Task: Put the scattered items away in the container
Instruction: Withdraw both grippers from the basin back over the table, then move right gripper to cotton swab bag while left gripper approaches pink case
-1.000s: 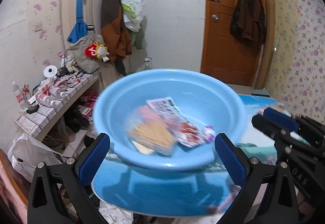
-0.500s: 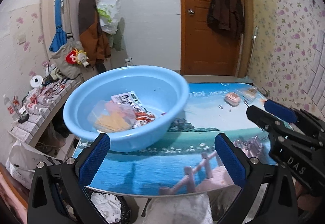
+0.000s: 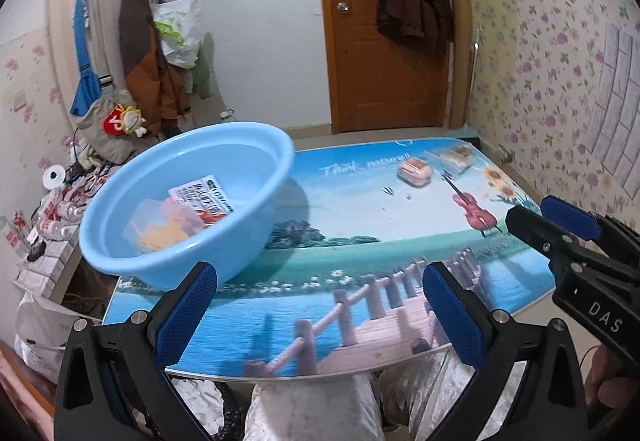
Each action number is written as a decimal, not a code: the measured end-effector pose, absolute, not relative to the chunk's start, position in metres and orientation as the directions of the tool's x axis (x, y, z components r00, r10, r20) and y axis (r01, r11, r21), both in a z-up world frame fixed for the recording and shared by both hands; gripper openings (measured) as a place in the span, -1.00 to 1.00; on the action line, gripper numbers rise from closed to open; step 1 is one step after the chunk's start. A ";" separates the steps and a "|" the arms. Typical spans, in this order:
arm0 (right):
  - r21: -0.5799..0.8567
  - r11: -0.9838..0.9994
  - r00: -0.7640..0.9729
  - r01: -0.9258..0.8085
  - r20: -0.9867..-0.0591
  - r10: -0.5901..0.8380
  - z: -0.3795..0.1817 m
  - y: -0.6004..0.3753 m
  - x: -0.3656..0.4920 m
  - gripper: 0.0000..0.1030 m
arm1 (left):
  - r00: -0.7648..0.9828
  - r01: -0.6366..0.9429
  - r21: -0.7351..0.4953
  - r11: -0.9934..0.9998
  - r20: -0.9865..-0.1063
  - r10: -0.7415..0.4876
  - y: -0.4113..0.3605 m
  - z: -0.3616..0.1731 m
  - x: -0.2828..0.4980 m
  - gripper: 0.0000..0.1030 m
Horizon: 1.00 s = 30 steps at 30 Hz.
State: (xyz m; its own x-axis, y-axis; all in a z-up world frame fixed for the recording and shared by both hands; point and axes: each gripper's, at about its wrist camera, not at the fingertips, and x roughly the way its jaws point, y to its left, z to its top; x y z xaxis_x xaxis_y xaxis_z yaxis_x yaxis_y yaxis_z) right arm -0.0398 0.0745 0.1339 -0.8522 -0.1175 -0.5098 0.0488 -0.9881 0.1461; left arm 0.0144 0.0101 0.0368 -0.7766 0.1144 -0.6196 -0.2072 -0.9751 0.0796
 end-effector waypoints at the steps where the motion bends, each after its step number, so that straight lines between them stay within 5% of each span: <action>1: 0.152 -0.987 -0.849 0.042 -0.515 -0.115 0.133 0.078 -0.040 0.04 | -0.775 -0.213 0.082 -0.974 -0.621 0.117 0.013 0.037 0.015 1.00; 30: 0.120 -0.993 -0.828 0.005 -0.556 -0.071 0.124 0.089 -0.055 0.04 | -0.724 -0.228 0.027 -0.973 -0.673 0.151 0.028 0.020 -0.018 1.00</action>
State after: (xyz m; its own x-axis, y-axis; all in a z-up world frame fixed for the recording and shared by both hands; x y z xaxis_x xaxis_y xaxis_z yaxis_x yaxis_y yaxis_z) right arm -0.0549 0.0893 0.1237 -0.8282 -0.0713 -0.5559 0.0050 -0.9928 0.1200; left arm -0.0182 0.0284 0.0198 -0.7239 0.1508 -0.6732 -0.2277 -0.9734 0.0269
